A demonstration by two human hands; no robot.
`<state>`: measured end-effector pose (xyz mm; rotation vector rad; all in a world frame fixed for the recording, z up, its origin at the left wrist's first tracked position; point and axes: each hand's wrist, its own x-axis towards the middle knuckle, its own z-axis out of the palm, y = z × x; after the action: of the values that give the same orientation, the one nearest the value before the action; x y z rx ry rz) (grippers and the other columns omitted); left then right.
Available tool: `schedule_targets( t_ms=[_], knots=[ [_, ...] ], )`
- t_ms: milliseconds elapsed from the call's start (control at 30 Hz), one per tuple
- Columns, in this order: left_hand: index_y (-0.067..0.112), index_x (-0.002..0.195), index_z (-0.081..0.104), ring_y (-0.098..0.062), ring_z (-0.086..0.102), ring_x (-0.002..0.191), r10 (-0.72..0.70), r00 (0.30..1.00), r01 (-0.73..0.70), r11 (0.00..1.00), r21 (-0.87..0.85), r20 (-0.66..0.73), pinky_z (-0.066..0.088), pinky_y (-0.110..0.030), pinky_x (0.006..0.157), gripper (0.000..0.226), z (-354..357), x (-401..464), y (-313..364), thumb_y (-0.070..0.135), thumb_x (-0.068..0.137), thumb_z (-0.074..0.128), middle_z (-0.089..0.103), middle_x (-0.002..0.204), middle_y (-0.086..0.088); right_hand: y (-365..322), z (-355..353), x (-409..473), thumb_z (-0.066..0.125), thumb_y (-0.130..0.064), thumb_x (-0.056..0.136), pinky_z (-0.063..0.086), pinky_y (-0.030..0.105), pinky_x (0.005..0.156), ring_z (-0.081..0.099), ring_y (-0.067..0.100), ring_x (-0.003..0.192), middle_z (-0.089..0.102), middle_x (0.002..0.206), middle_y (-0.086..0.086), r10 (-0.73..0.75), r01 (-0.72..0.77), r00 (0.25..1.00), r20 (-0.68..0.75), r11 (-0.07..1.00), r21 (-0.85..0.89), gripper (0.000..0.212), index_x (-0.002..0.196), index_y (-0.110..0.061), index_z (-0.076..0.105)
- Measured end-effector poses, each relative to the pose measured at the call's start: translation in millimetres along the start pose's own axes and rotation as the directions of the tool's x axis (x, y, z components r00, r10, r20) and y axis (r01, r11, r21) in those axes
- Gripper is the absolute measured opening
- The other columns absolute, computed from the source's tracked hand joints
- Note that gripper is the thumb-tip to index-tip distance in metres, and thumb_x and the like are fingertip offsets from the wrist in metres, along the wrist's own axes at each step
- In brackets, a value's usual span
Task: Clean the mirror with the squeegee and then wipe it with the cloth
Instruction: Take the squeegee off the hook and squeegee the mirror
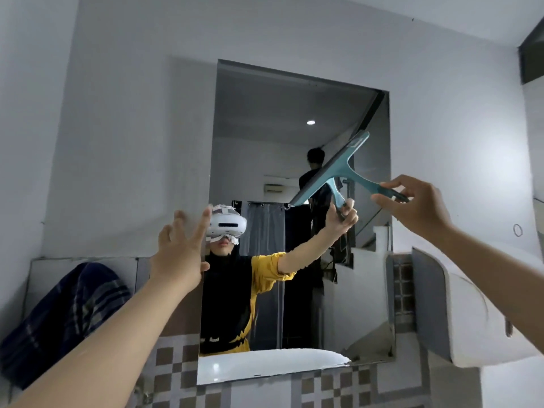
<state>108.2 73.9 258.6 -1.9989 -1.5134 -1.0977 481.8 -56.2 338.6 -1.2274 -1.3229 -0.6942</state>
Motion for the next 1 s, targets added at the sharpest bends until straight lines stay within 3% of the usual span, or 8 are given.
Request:
schedule_targets(
  t_ms=[167,400,633,867,1000],
  knots=[
    [0.042,0.139,-0.027,-0.038,0.01,0.139,0.012,1.0,-0.012,1.0,0.018,0.001,0.046,-0.044,0.093,0.103,-1,0,1,0.028,0.086,0.061,-0.01,0.154,-0.014,24,-8,-3,0.078,-0.039,0.075,0.056,0.043,0.062,0.062,0.027,0.057,0.067,0.065,0.003,0.047,-0.046,0.999,-0.021,0.999,0.02,0.018,0.088,-0.033,0.068],
    [0.043,0.139,-0.024,-0.037,0.007,0.14,0.003,1.0,-0.003,1.0,0.011,0.004,0.044,-0.046,0.095,0.1,-1,1,1,0.027,0.086,0.06,-0.01,0.155,-0.014,31,-2,-14,0.077,-0.037,0.077,0.053,0.034,0.056,0.059,0.022,0.051,0.065,0.062,0.0,0.065,-0.063,0.997,-0.03,0.996,0.06,0.02,0.091,-0.027,0.069],
    [0.041,0.14,-0.024,-0.039,0.009,0.139,0.02,1.0,-0.02,1.0,0.013,-0.004,0.044,-0.046,0.096,0.103,1,2,0,0.025,0.085,0.061,-0.008,0.154,-0.017,35,9,-35,0.077,-0.034,0.079,0.035,0.024,0.049,0.039,0.012,0.041,0.057,0.052,0.005,0.167,-0.158,0.985,-0.05,0.977,0.144,0.016,0.088,-0.028,0.066],
    [0.041,0.141,-0.022,-0.039,0.009,0.139,0.025,1.0,-0.025,1.0,0.005,-0.009,0.044,-0.047,0.097,0.102,2,2,-2,0.028,0.085,0.062,-0.007,0.154,-0.017,29,24,-61,0.069,-0.04,0.084,0.039,0.027,0.048,0.043,0.021,0.042,0.061,0.056,0.02,0.278,-0.269,0.96,-0.03,0.947,0.174,0.019,0.091,-0.028,0.057],
    [0.04,0.141,-0.023,-0.038,0.01,0.138,0.026,1.0,-0.026,1.0,0.017,-0.017,0.045,-0.047,0.096,0.102,3,2,-2,0.029,0.085,0.062,-0.006,0.153,-0.018,14,27,-68,0.063,-0.041,0.088,0.033,0.022,0.046,0.041,0.017,0.044,0.052,0.054,0.007,0.353,-0.346,0.935,-0.008,0.919,0.191,0.023,0.097,-0.022,0.054]
  ],
)
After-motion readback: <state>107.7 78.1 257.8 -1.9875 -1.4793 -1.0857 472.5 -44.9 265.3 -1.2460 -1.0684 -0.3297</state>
